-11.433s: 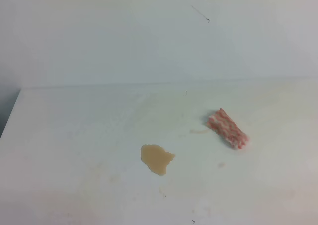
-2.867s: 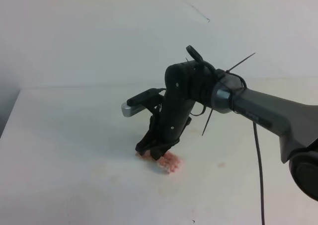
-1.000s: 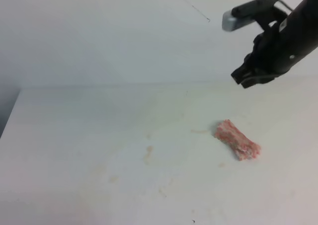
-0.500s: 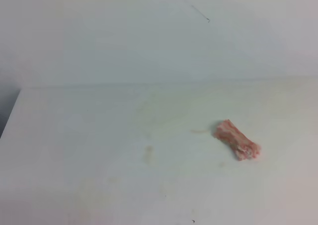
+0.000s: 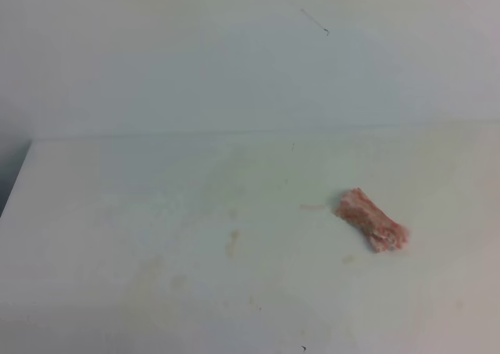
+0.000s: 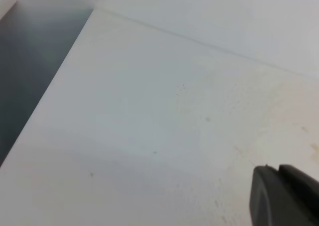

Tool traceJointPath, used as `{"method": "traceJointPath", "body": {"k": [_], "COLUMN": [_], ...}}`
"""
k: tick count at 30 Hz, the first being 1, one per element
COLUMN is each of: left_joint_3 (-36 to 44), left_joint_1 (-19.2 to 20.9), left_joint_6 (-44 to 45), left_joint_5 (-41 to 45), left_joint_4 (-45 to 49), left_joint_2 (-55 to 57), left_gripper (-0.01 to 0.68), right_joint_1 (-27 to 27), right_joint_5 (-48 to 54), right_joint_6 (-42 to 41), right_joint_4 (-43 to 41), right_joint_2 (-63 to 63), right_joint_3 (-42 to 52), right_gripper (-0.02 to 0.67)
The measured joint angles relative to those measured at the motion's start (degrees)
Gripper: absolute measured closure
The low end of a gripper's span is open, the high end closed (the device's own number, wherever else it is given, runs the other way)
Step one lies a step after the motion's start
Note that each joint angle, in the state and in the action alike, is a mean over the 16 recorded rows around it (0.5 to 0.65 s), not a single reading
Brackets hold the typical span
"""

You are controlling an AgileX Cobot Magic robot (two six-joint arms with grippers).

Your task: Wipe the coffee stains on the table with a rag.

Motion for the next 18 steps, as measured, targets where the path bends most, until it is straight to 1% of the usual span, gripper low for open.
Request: {"method": "traceJointPath", "body": {"k": [6,18], "left_joint_3": [0.0,0.0], "left_joint_1": [0.0,0.0], "left_joint_6": [0.0,0.0], "left_joint_5": [0.0,0.0], "left_joint_4": [0.0,0.0], "left_joint_2": [0.0,0.0], "left_gripper": [0.672,0.672], "right_joint_1": [0.0,-0.38], "right_joint_5": [-0.34,1.1], "right_joint_6": [0.44,0.47], "right_joint_4": [-0.68,-0.8], "right_joint_2": [-2.02,-4.41], "right_joint_3": [4.01,4.91], "right_gripper": [0.649,0.649]}}
